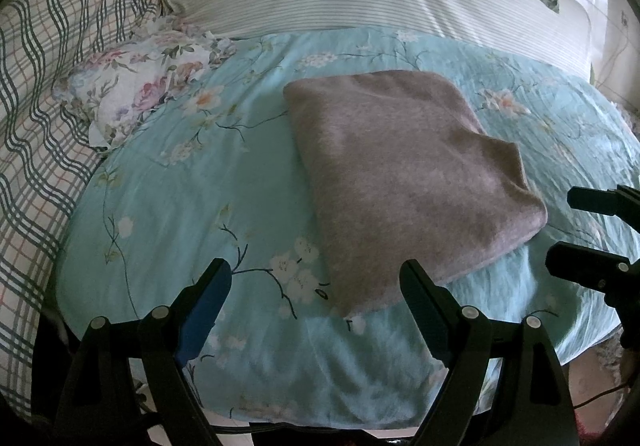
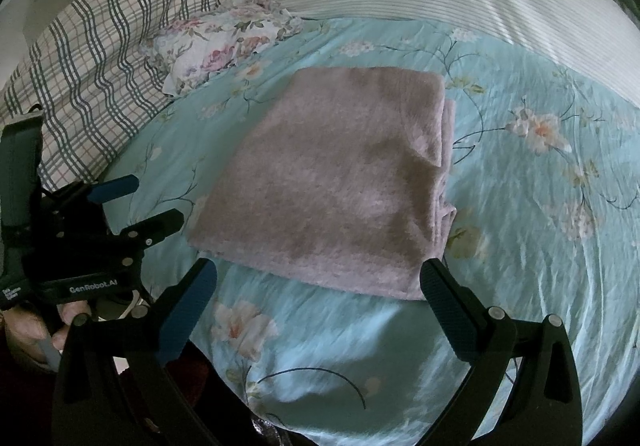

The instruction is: Fold small clothes

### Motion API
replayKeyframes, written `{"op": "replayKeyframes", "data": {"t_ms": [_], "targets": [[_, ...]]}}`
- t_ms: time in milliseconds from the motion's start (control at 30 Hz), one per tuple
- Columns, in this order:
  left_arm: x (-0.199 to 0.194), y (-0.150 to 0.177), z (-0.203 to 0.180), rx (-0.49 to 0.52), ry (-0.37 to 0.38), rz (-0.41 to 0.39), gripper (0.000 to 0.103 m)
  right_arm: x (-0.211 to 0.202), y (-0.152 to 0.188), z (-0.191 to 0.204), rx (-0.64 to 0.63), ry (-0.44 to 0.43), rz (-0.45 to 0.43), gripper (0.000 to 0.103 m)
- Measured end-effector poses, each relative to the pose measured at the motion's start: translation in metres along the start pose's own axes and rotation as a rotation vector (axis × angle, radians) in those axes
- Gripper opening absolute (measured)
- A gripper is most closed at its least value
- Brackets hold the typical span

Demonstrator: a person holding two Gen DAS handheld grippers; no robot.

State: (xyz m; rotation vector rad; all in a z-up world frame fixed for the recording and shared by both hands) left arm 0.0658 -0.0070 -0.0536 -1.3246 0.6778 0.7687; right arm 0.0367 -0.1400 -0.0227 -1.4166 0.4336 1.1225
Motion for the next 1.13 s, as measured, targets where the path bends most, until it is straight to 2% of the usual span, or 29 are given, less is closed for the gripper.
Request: {"op": "replayKeyframes", "data": {"t_ms": [267, 433, 733, 1133], "targets": [[0.005, -0.004, -0.001, 0.011, 0.001, 0.01, 0.087, 0.002, -0.007, -0.007, 0.0, -0.003, -0.001, 0.102], [0.008, -0.009, -0.003, 0.016, 0.029, 0.015, 0.087, 0.004, -0.008, -0.011, 0.001, -0.004, 0.001, 0.102], [0.014, -0.036, 0.001, 0.013, 0.007, -0.023, 0.087, 0.016, -0.026, -0.027, 0.008, -0.001, 0.0, 0.102], [0.033, -0.054, -0.003, 0.007, 0.001, 0.004, 0.087, 0.03, -0.045, -0.051, 0.037, -0.023, -0.003, 0.102]]}}
Point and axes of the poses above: each gripper's, at about its wrist camera, not at the fingertips, and x roughly the way its jaws point, z to its left, y to its underside, the point moved 7 cm from there along x, roughly the way its jaws point, and after that the axes turned 7 degrees about z, right-handed, at the moved point
